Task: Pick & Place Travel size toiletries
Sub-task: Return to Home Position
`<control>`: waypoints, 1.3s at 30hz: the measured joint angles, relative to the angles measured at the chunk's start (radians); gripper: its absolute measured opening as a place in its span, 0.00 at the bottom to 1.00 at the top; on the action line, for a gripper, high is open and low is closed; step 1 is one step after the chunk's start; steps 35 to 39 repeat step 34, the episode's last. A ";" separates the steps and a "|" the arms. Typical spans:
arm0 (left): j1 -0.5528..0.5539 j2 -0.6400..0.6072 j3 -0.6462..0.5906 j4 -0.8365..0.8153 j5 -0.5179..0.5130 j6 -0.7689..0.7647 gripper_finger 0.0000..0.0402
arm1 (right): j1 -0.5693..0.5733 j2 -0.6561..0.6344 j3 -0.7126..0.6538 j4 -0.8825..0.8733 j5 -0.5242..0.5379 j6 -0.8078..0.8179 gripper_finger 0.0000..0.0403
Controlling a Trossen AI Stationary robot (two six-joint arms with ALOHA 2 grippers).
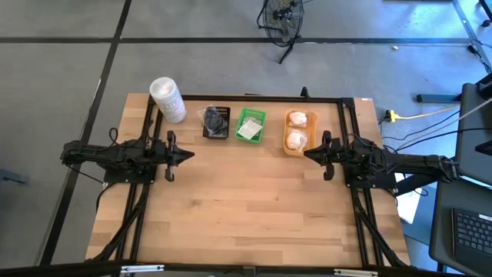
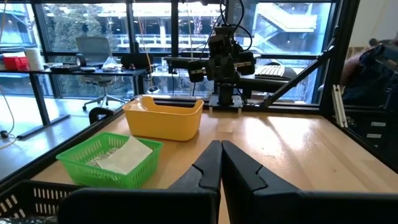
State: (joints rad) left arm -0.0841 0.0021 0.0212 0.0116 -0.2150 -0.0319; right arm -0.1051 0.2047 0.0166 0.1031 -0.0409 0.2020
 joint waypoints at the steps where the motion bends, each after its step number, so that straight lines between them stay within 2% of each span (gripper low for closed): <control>1: 0.000 0.000 0.000 0.000 0.000 0.000 0.00 | 0.000 0.000 0.000 0.000 0.000 -0.003 0.09; 15: 0.000 0.000 0.000 0.000 0.000 0.000 0.00 | 0.000 0.000 -0.001 0.000 0.000 -0.001 0.05; 39: 0.000 0.000 -0.001 0.000 0.000 0.000 0.00 | 0.000 0.000 -0.001 0.000 0.000 -0.001 0.13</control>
